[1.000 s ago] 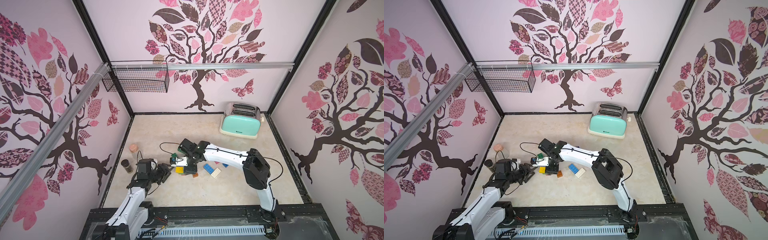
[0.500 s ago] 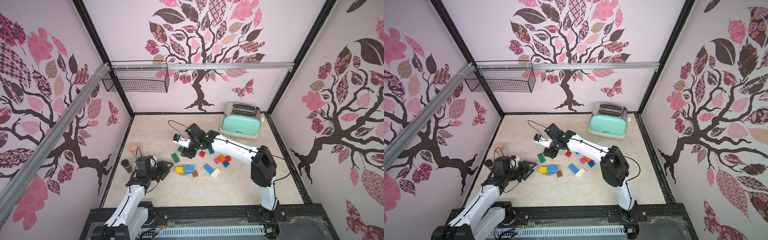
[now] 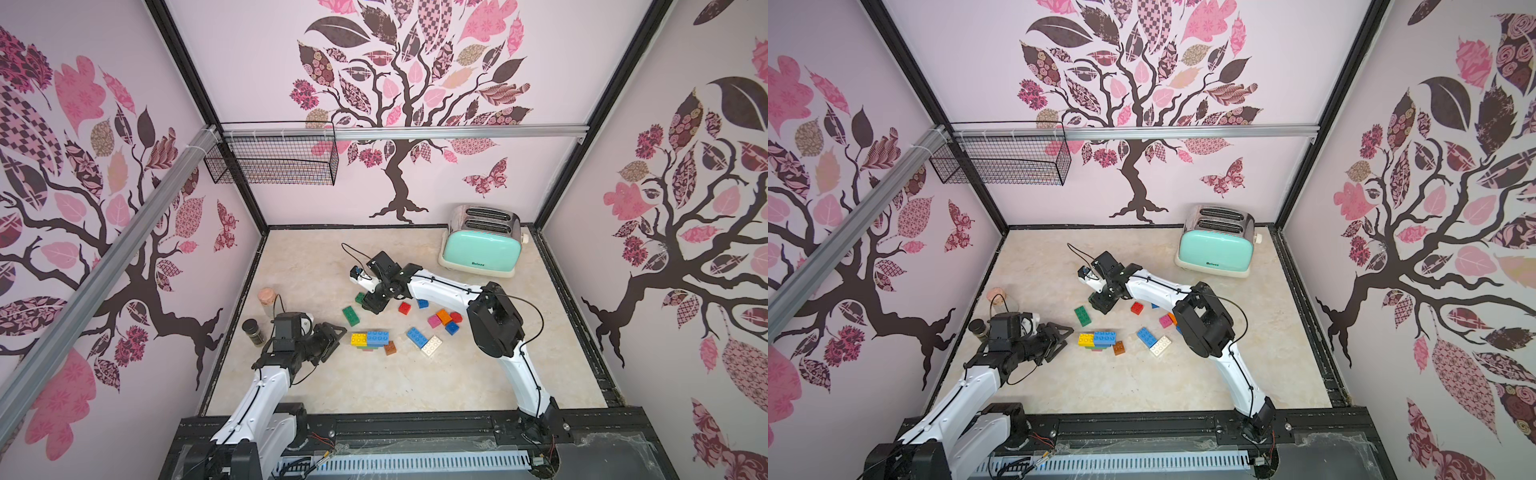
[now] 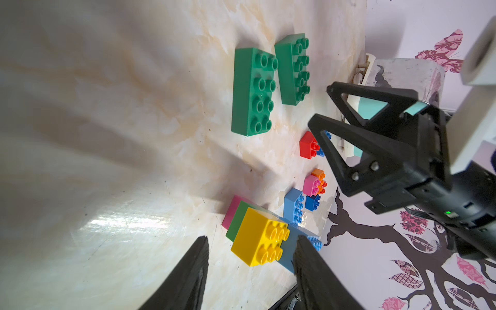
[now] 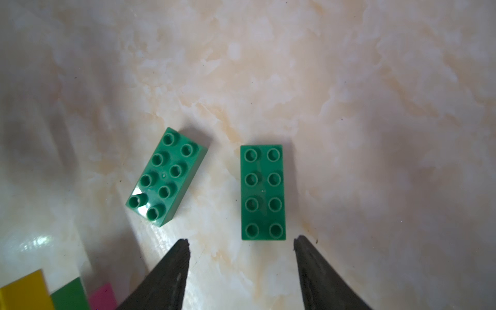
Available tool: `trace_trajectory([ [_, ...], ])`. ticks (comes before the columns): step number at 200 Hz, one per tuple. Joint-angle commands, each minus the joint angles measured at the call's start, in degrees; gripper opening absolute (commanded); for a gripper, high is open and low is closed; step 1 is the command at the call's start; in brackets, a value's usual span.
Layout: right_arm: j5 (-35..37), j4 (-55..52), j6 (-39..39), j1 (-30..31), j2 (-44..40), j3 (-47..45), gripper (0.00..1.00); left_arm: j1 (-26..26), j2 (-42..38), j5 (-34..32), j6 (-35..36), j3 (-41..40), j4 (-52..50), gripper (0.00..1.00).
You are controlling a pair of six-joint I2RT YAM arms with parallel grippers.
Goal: Assemble a heart with lego
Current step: Pick up the lego brick from the center of the board.
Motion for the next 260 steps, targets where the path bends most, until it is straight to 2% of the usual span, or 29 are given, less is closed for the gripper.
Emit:
trace_trajectory([
  [1,1.1,0.9,0.6,0.1,1.4,3.1,0.66,0.3,0.3,-0.4,1.2,1.3,-0.2,0.54],
  [76,3.1,0.8,0.4,0.1,5.9,5.1,0.62,0.3,0.1,-0.3,1.1,0.8,0.1,0.54],
  [155,4.7,0.6,-0.1,0.5,7.0,4.8,0.43,0.3,0.5,-0.4,0.8,0.2,0.7,0.53],
  [223,3.7,-0.5,-1.9,0.5,2.3,2.1,0.34,0.3,0.5,-0.4,0.8,0.0,1.0,0.53],
  [260,4.3,-0.5,-3.5,0.4,-2.4,-4.8,0.33,0.3,0.0,-0.3,0.5,-0.2,0.9,0.53],
])
